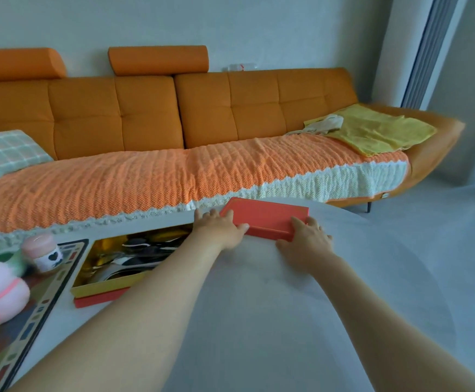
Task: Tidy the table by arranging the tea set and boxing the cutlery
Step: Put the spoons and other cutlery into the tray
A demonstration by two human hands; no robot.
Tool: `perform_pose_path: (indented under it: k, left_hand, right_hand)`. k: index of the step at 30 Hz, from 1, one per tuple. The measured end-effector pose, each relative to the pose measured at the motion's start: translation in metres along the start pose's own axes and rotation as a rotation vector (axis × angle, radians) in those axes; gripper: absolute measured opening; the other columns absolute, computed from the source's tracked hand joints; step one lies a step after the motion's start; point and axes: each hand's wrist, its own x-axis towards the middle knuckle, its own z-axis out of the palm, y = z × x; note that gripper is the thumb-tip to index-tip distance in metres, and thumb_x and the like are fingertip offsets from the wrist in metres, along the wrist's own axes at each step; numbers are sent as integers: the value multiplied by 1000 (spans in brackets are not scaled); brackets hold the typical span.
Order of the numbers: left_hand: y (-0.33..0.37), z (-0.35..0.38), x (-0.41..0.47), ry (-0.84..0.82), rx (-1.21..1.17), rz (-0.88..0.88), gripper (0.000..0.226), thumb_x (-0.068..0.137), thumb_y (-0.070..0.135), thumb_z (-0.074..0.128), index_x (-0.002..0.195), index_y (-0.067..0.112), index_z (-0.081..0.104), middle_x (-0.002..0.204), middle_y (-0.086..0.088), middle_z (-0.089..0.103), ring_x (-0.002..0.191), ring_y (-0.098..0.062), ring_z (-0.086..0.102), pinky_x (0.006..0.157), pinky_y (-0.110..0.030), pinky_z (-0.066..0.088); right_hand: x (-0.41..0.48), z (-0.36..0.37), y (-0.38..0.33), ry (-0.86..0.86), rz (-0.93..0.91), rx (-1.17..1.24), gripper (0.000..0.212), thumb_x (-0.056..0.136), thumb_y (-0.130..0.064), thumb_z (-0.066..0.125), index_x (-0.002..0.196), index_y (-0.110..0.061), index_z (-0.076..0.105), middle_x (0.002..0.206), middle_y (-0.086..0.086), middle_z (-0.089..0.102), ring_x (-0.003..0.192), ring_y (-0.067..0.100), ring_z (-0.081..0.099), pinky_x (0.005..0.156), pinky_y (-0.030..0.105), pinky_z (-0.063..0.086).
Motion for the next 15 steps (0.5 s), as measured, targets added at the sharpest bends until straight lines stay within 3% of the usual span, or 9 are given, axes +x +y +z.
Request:
perform_pose_path:
  k: [4,6,10,15]
  left_hand:
    - [6,3,7,13,-181,-30,74,95,66,16,154,22,21,156,-13,32,145,-28,24,119,-51,-5]
    - [9,0,5,56,-299,-38,72,94,66,20,152,25,26,154,-10,35,143,-29,28,119,-51,5]
    - [2,-8,-11,165,-451,-29,63,94,58,37,148,27,35,143,-11,36,133,-32,34,109,-45,32]
    - [-37,-13,-45,369,-663,-17,49,96,43,47,140,23,48,139,-4,35,133,-22,32,106,-38,33]
  right_hand:
    - [3,-1,0,1,-38,160,67,90,-35,59,150,-24,32,157,13,22,135,37,37,111,44,32]
    - [3,-3,-3,41,-19,263,69,90,-28,63,151,-25,32,160,10,16,138,36,32,113,43,30]
    - [-3,-4,-13,160,-33,401,58,90,-18,61,145,-21,44,154,7,29,135,33,30,111,40,30]
    - [-22,-9,-40,212,-147,459,48,94,-16,62,141,-15,50,150,6,38,134,29,30,111,36,28]
